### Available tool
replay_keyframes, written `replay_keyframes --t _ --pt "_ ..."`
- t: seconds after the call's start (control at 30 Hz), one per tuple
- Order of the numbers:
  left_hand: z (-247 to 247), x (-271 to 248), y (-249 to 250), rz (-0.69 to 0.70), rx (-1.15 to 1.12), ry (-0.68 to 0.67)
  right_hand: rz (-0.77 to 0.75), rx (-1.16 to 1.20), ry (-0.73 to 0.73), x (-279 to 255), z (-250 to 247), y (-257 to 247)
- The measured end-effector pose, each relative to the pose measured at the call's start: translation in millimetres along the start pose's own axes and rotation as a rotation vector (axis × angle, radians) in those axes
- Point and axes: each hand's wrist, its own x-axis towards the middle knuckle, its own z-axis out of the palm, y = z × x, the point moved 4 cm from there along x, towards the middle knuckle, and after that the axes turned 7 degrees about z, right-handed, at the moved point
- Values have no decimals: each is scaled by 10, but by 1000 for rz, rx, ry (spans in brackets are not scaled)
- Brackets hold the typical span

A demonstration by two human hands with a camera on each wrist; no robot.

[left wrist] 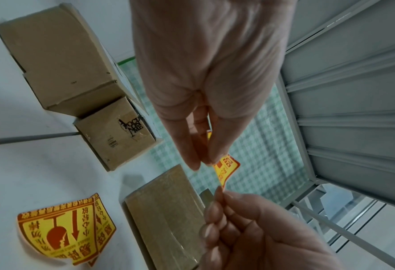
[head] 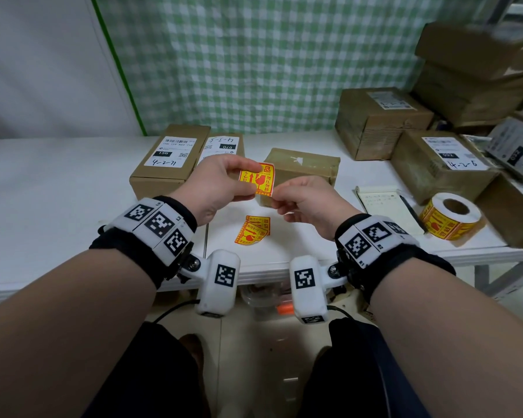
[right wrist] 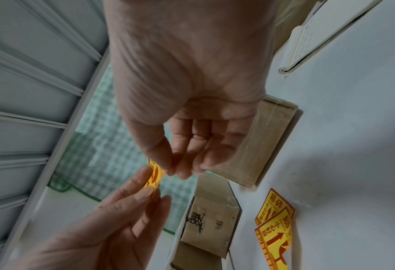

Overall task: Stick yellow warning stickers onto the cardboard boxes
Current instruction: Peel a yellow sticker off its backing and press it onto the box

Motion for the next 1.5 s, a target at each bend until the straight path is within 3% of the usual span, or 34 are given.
replay_keyframes --t 0.37,1.5 --pt "76 -35 41 26 28 -4 -63 49 -6 -66 -17 -4" --pt "56 -23 28 58 58 54 -58 94 -31 -66 0 7"
